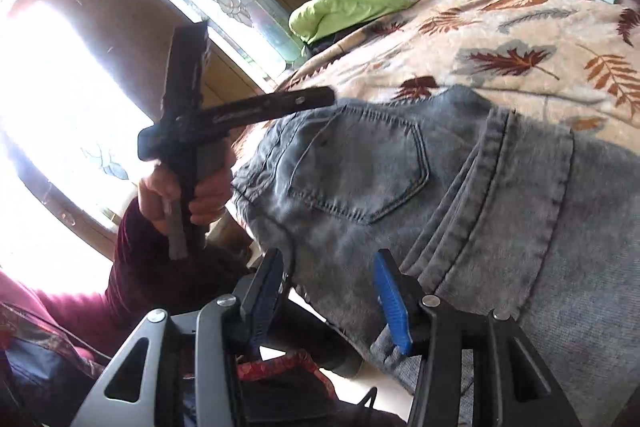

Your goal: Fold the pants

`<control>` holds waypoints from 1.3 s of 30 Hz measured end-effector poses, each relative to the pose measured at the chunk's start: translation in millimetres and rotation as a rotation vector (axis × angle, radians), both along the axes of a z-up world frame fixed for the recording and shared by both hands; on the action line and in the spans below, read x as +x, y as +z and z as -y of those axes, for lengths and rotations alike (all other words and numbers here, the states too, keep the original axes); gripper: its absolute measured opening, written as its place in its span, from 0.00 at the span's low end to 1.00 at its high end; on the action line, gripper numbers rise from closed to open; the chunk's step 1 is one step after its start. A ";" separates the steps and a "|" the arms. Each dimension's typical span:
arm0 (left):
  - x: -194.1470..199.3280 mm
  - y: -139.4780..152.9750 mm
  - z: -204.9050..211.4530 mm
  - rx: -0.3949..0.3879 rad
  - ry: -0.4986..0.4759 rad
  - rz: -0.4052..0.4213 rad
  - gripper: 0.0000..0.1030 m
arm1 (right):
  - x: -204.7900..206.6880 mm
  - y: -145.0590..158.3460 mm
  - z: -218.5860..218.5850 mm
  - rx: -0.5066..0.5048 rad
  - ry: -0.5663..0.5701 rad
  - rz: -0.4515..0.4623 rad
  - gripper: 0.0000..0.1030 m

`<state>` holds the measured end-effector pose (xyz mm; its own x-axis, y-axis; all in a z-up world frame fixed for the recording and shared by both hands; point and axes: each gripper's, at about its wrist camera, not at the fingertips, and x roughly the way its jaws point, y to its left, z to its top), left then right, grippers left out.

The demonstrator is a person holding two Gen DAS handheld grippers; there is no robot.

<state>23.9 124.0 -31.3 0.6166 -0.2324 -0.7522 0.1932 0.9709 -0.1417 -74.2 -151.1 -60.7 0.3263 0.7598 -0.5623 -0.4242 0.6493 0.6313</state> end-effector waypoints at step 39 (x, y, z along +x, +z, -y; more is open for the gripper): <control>-117.7 -79.1 -84.1 -0.506 0.497 -0.161 0.77 | 21.3 7.9 -10.3 0.087 0.017 0.012 0.52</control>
